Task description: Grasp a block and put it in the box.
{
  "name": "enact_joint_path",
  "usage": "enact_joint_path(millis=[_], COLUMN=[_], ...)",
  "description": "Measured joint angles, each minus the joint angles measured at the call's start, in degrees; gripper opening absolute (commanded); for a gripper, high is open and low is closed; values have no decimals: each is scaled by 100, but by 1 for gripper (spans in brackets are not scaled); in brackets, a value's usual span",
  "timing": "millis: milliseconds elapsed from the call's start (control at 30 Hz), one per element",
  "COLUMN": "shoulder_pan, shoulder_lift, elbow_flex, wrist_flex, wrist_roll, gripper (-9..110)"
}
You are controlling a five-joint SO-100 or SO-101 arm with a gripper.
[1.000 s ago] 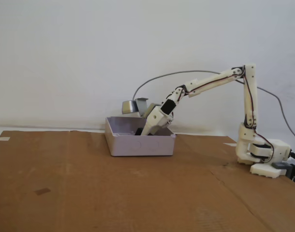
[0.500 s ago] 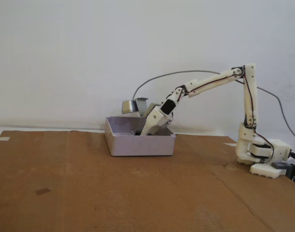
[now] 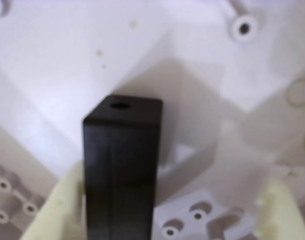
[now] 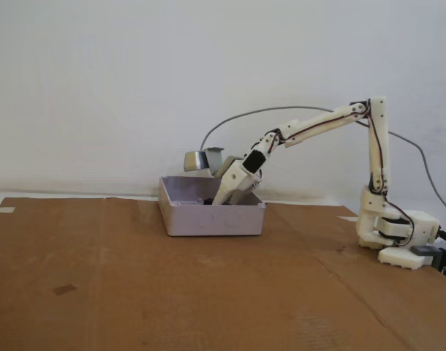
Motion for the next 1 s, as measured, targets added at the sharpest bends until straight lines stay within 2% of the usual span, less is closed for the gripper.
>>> enact_joint_path(millis=[1000], shoulder_pan=[-79], shoulder_lift=[0], elbow_flex=[-536], wrist_flex=[0], wrist_roll=[0], gripper=[42])
